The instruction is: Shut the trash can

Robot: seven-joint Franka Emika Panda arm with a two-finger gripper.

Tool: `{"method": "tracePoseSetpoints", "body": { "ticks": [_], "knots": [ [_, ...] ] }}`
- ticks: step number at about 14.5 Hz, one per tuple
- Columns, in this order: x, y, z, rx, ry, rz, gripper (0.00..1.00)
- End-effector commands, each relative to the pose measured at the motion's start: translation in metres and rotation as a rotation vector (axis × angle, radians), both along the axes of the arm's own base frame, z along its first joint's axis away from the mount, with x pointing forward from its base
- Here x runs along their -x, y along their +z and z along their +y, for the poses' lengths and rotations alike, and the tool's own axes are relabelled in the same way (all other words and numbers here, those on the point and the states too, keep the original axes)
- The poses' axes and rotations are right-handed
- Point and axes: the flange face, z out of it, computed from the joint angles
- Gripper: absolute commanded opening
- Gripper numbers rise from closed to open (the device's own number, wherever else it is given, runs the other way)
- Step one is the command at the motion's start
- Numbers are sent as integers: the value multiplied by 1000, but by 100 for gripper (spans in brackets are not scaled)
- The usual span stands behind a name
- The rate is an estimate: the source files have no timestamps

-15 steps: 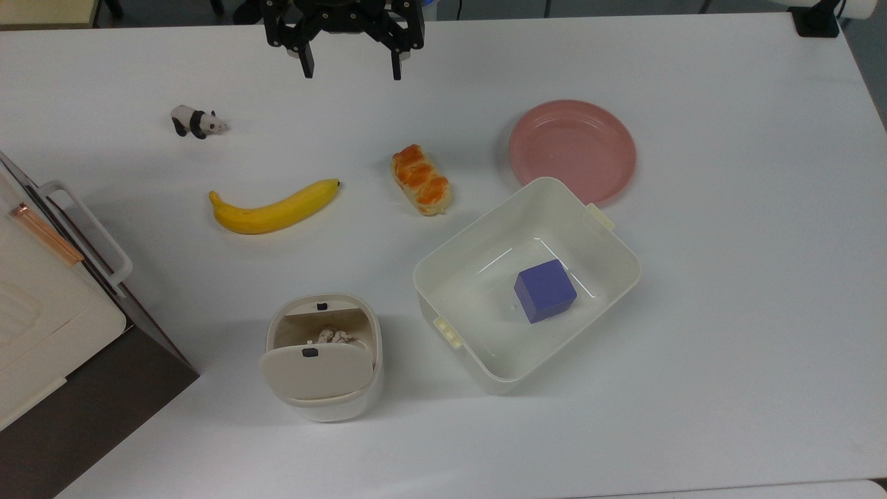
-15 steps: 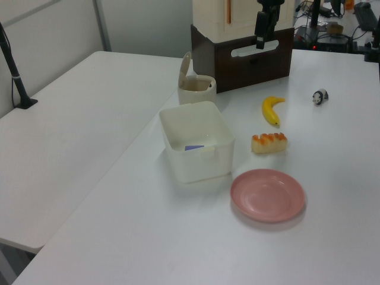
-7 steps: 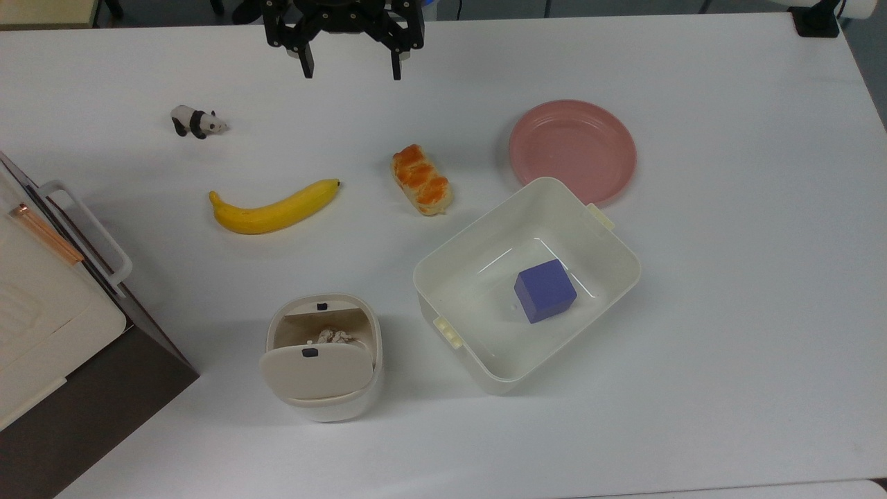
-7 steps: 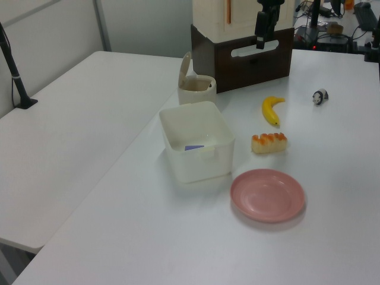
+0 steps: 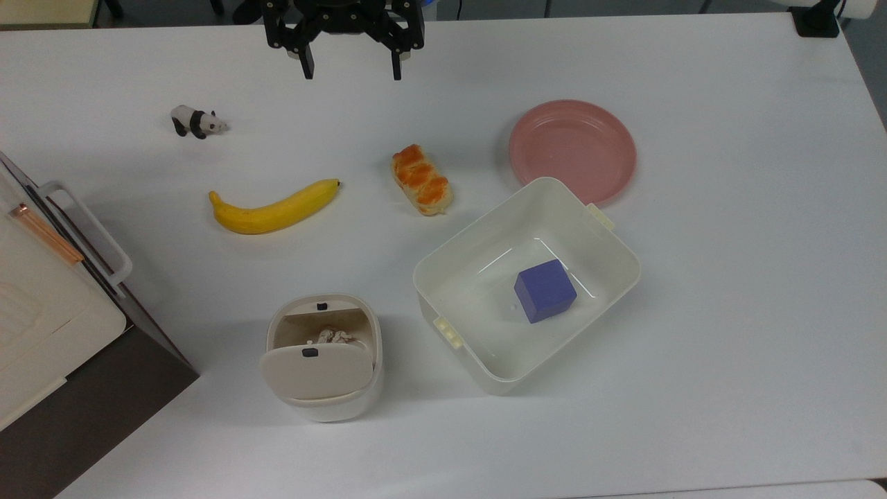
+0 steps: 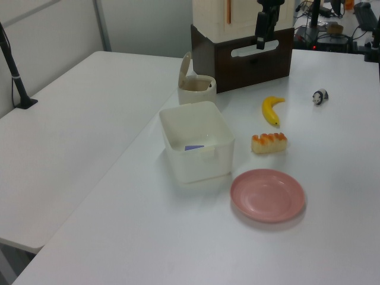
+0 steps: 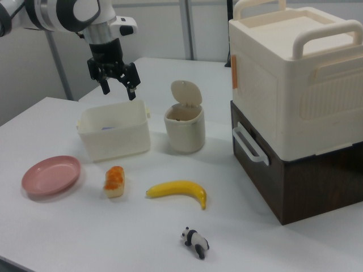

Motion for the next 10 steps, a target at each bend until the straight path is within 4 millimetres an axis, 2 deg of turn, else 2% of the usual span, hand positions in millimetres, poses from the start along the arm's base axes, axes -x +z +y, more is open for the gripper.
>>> {"method": "tracePoseSetpoints", "body": {
  "ticks": [1,8,9,10],
  "knots": [
    [7,-3,2,-2,25,14,100],
    [6,-3,2,-5,22,13,100],
    [6,-3,2,-5,22,13,97],
    [6,-3,3,-5,25,11,88]
  ]
}}
